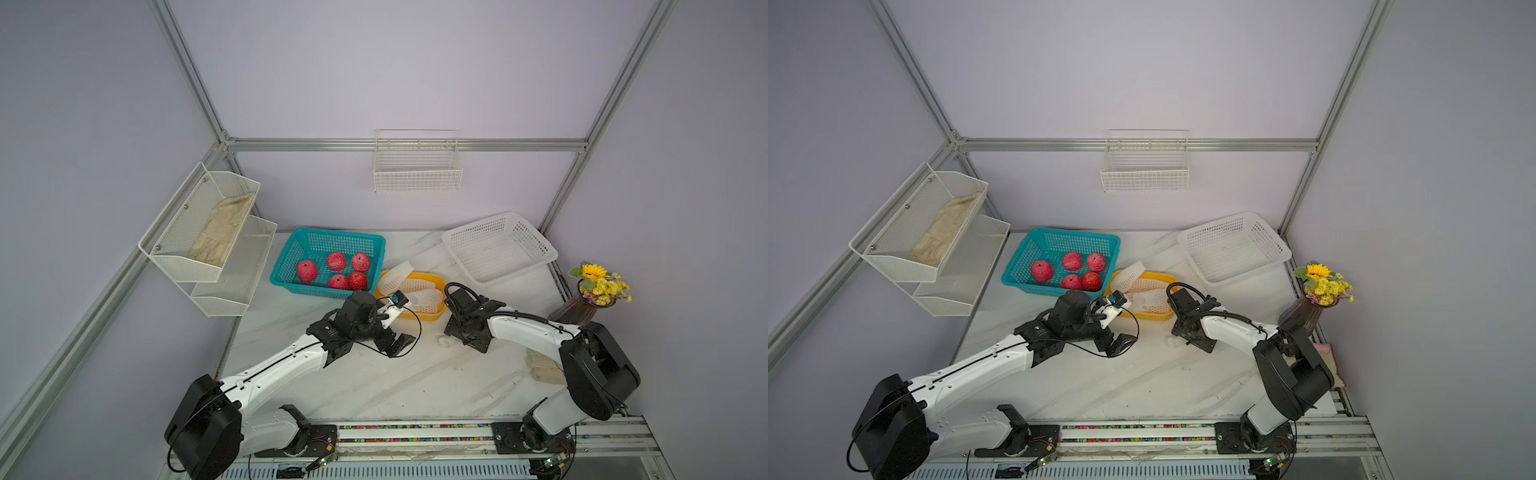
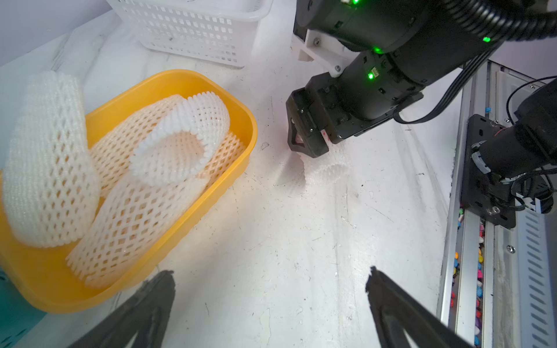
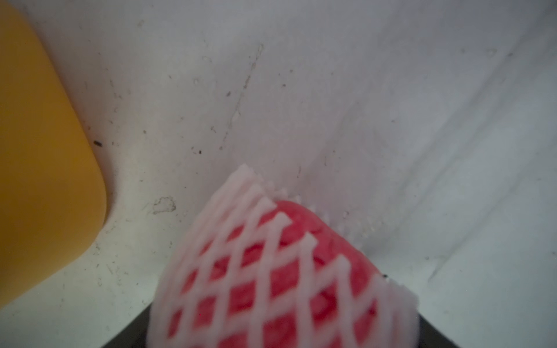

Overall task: Remove foam nets from apples
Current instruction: Place the apple at the center of the board.

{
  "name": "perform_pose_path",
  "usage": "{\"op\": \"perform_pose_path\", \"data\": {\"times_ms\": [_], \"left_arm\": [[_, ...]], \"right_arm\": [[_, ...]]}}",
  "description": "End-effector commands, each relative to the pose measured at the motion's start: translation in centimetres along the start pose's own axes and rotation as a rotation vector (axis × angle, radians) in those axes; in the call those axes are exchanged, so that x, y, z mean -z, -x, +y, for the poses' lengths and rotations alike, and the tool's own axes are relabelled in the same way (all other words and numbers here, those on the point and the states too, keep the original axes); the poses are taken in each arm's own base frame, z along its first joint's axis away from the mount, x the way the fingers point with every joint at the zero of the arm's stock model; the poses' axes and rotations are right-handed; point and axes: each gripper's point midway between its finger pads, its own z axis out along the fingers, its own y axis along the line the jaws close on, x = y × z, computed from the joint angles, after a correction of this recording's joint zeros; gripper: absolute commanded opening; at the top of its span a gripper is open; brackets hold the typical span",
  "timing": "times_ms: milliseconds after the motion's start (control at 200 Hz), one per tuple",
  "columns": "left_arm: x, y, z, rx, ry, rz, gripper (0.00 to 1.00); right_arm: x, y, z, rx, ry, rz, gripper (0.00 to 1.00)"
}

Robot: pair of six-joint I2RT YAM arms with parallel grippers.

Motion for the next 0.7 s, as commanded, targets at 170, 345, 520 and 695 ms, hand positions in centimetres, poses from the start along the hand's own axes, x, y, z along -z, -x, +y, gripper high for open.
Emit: {"op": "perform_pose_path", "data": {"times_ms": [170, 345, 520, 695], "left_arm": [[-2.2, 0.2, -0.6, -0.063, -0.057, -0.023, 1.00], [-2.9, -0.1, -1.2, -0.096, -0.076, -0.005, 1.00], [-3.1, -0.4, -1.7, -0.113, -0.081, 0.006, 1.00], [-3.2, -0.4, -2.4, -0.146, -0.090, 0.008, 1.00]], "right_arm": [[0.8, 1.8, 1.1, 0.007, -0.005, -0.060, 0.97], [2.2, 2.3, 0.7, -0.017, -0.003, -0.079, 0.97], [3.4, 2.3, 0.4, -0.035, 0.007, -0.070, 0.97], [5.2, 2.5, 0.0, -0.038, 0.025, -0.075, 0.97]]}}
